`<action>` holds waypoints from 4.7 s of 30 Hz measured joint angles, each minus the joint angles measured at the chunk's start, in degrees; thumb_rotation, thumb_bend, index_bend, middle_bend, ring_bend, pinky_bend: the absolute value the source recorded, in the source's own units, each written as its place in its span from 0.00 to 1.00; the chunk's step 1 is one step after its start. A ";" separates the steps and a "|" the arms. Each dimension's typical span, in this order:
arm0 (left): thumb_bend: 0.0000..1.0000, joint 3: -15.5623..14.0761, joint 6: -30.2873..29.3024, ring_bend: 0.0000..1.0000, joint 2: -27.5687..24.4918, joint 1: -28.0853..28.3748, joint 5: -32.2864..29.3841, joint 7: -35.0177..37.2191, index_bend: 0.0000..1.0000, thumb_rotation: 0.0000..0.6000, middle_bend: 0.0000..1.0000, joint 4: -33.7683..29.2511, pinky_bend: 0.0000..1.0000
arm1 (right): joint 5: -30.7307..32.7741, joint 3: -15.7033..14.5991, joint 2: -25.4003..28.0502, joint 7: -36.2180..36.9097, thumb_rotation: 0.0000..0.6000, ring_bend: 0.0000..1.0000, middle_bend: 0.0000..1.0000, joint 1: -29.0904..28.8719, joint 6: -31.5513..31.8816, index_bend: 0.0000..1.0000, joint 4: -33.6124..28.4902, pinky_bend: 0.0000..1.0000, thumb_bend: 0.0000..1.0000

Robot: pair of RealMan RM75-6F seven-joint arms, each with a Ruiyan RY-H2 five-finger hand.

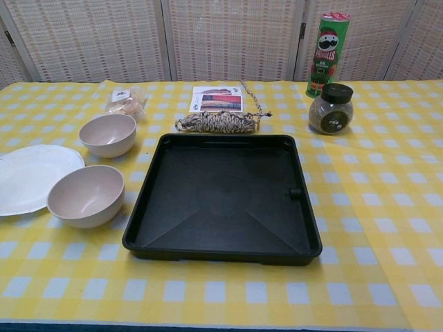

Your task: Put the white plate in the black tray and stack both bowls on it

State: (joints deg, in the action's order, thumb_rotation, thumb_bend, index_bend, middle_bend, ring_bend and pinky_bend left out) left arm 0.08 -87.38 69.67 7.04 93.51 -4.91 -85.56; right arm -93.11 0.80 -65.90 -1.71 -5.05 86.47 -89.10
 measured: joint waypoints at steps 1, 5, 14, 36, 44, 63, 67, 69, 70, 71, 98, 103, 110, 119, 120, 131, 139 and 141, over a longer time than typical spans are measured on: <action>0.44 0.01 0.17 0.01 -0.01 0.07 -0.08 -0.04 0.06 1.00 0.02 -0.01 0.11 | 0.09 0.08 0.00 -0.06 1.00 0.00 0.00 -0.03 -0.03 0.00 0.00 0.00 0.37; 0.44 -0.03 0.49 0.01 0.22 0.31 0.04 -0.57 0.06 1.00 0.02 -0.11 0.11 | -0.23 -0.14 0.19 0.02 1.00 0.00 0.00 0.02 0.05 0.00 0.08 0.00 0.37; 0.43 -1.83 0.46 0.29 1.39 0.73 3.88 -1.23 0.08 1.00 0.40 -0.49 0.41 | -5.41 -2.29 0.48 0.41 1.00 0.00 0.00 1.50 3.67 0.00 0.11 0.00 0.37; 0.22 -4.82 0.15 0.97 8.81 -0.63 5.85 -3.36 0.46 1.00 1.00 6.10 1.00 | -15.08 -6.59 -0.66 -3.13 1.00 0.00 0.00 2.10 6.16 0.00 -0.83 0.00 0.37; 0.19 -5.96 1.24 0.99 15.09 -1.05 7.13 -7.44 0.51 1.00 1.00 10.54 1.00 | -17.79 -8.11 0.14 -2.91 1.00 0.00 0.00 2.43 6.87 0.00 -0.77 0.00 0.37; 0.27 -0.68 3.55 1.00 22.03 1.59 1.95 -9.28 0.44 1.00 1.00 19.41 1.00 | -16.80 -8.05 0.85 -3.18 1.00 0.00 0.00 2.99 6.38 0.00 -1.25 0.00 0.37; 0.30 0.29 5.02 1.00 22.86 2.21 -0.15 -7.19 0.43 1.00 1.00 20.90 1.00 | -16.33 -7.96 1.06 -2.97 1.00 0.00 0.00 2.81 5.81 0.00 -1.56 0.00 0.37; 0.32 0.88 5.49 1.00 23.13 2.52 -1.11 -6.12 0.43 1.00 1.00 21.28 1.00 | -16.02 -7.83 1.14 -2.84 1.00 0.00 0.00 2.75 5.66 0.00 -1.67 0.00 0.37; 0.32 1.38 5.68 1.00 23.38 2.76 -1.70 -5.68 0.43 1.00 1.00 21.62 1.00 | -15.80 -7.73 1.18 -2.77 1.00 0.00 0.00 2.70 5.55 0.00 -1.71 0.00 0.37; 0.32 1.69 5.74 1.00 23.60 2.92 -2.01 -5.56 0.43 1.00 1.00 21.96 1.00 | -15.61 -7.65 1.21 -2.73 1.00 0.00 0.00 2.66 5.42 0.00 -1.74 0.00 0.37; 0.34 4.73 7.88 1.00 27.90 4.77 -8.92 -3.89 0.46 1.00 1.00 28.61 1.00 | -14.39 -7.38 1.90 -2.44 1.00 0.00 0.00 2.76 4.70 0.00 -2.77 0.00 0.37; 0.34 4.10 7.54 1.00 27.66 4.28 -9.13 -4.12 0.45 1.00 1.00 27.98 1.00 | -14.39 -7.56 1.77 -2.79 1.00 0.00 0.00 2.54 3.67 0.00 -2.91 0.00 0.37; 0.34 4.11 8.73 1.00 28.93 4.35 -10.23 -2.75 0.44 1.00 1.00 30.03 1.00 | -14.49 -7.61 1.87 -2.66 1.00 0.00 0.00 2.60 3.90 0.00 -2.92 0.00 0.37; 0.34 5.24 9.31 1.00 31.33 5.67 -10.87 1.22 0.44 1.00 1.00 35.25 1.00 | -12.97 -7.34 2.17 -2.86 1.00 0.00 0.00 2.18 2.15 0.00 -3.56 0.00 0.37; 0.34 5.35 9.45 1.00 31.60 5.80 -10.99 1.52 0.43 1.00 1.00 35.84 1.00 | -12.76 -7.31 2.17 -2.86 1.00 0.00 0.00 2.09 1.84 0.00 -3.62 0.00 0.37; 0.35 6.40 10.16 1.00 35.73 7.40 -11.85 4.16 0.51 1.00 1.00 43.96 1.00 | -10.59 -6.99 2.36 -3.65 1.00 0.00 0.00 1.01 -1.44 0.00 -4.54 0.00 0.37; 0.46 6.77 7.32 1.00 38.60 8.05 -11.23 6.33 0.63 1.00 1.00 49.71 1.00 | -9.87 -7.21 2.41 -4.71 1.00 0.00 0.00 0.55 -3.13 0.00 -5.17 0.00 0.37; 0.47 6.75 7.36 1.00 38.94 8.22 -11.18 6.89 0.63 1.00 1.00 50.56 1.00 | -9.87 -7.21 2.40 -4.83 1.00 0.00 0.00 0.61 -3.00 0.00 -5.23 0.00 0.37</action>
State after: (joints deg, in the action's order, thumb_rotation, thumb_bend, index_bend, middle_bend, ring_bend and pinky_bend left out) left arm 6.83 -80.02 108.61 15.25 82.33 1.98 -35.00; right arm -102.97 -6.41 -63.50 -6.55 -4.44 83.47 -94.33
